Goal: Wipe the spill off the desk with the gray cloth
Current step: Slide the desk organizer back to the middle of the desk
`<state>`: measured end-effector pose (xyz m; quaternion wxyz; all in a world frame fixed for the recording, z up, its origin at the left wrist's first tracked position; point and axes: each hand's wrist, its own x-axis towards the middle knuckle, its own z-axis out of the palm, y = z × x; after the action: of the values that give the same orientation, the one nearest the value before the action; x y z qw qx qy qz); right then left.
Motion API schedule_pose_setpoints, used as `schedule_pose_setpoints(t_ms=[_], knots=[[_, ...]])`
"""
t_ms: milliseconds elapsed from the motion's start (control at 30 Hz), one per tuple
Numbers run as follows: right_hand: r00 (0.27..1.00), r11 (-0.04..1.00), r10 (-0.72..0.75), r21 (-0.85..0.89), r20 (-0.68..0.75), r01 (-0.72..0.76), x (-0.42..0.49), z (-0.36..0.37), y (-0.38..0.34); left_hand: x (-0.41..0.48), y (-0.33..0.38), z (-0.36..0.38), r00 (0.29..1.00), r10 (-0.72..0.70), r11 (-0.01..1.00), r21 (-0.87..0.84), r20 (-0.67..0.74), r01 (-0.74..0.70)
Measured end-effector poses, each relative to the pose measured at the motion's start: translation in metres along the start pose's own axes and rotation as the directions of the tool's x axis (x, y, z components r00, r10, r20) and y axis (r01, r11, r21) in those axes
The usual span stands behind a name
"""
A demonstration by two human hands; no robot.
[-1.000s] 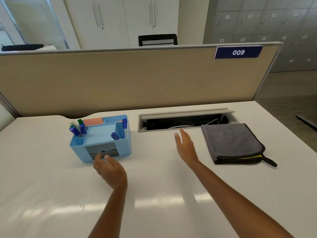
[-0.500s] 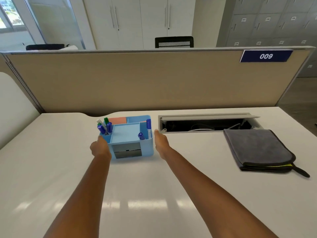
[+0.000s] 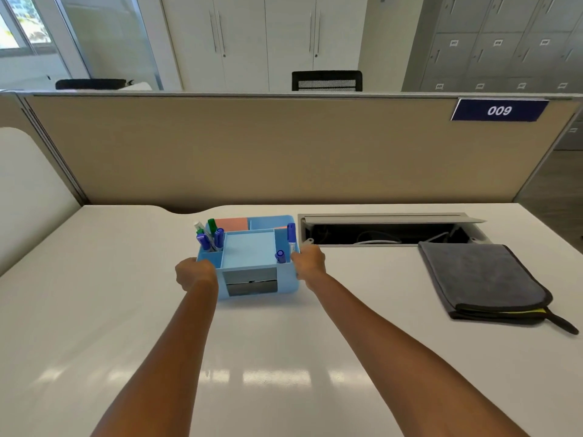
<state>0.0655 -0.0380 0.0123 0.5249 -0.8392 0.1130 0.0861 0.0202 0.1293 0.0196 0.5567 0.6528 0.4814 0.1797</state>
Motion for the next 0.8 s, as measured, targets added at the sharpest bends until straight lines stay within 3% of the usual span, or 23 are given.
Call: schedule_pose_setpoints(t_ms=[467,800], knots=[[0.987,0.997,0.061,0.06,-0.151,-0.053,-0.002,-0.107,0.035,-0.091,0.009,0.052,0.978,0.09,0.995,0.022,0.19,-0.095],[0.982,0.995,0.097,0.042,-0.163,-0.092,0.006,-0.139,0.057,-0.115,-0.002,0.084,0.963,0.093,0.992,0.056,0.254,-0.11]])
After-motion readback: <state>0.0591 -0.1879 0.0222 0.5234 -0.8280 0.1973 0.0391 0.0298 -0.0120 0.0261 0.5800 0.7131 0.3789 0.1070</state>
